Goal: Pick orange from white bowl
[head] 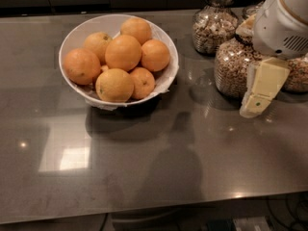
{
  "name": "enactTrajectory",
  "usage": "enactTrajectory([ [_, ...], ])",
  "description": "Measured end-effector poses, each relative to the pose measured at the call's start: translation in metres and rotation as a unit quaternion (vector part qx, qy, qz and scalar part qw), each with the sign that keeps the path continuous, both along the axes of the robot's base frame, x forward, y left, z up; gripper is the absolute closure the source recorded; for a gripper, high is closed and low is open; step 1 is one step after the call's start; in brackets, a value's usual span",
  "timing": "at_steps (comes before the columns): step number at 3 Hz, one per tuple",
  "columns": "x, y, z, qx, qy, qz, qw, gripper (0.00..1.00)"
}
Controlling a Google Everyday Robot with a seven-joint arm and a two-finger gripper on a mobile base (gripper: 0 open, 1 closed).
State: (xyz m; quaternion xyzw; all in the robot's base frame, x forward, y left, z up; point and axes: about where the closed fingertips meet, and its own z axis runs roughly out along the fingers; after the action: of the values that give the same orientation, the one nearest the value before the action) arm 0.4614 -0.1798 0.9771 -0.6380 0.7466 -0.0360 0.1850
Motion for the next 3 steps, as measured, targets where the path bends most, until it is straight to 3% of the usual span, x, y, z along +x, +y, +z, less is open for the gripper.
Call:
enactTrajectory([
  [1, 0.022, 0.035, 0.009, 0.014, -0.026, 0.047, 0.9985, 0.0],
  [2, 0.047, 0.064, 0.013, 0.035, -0.042, 0.072, 0.9959, 0.0],
  [3, 0.047, 0.064, 0.013, 0.035, -0.042, 0.072, 0.9959, 0.0],
])
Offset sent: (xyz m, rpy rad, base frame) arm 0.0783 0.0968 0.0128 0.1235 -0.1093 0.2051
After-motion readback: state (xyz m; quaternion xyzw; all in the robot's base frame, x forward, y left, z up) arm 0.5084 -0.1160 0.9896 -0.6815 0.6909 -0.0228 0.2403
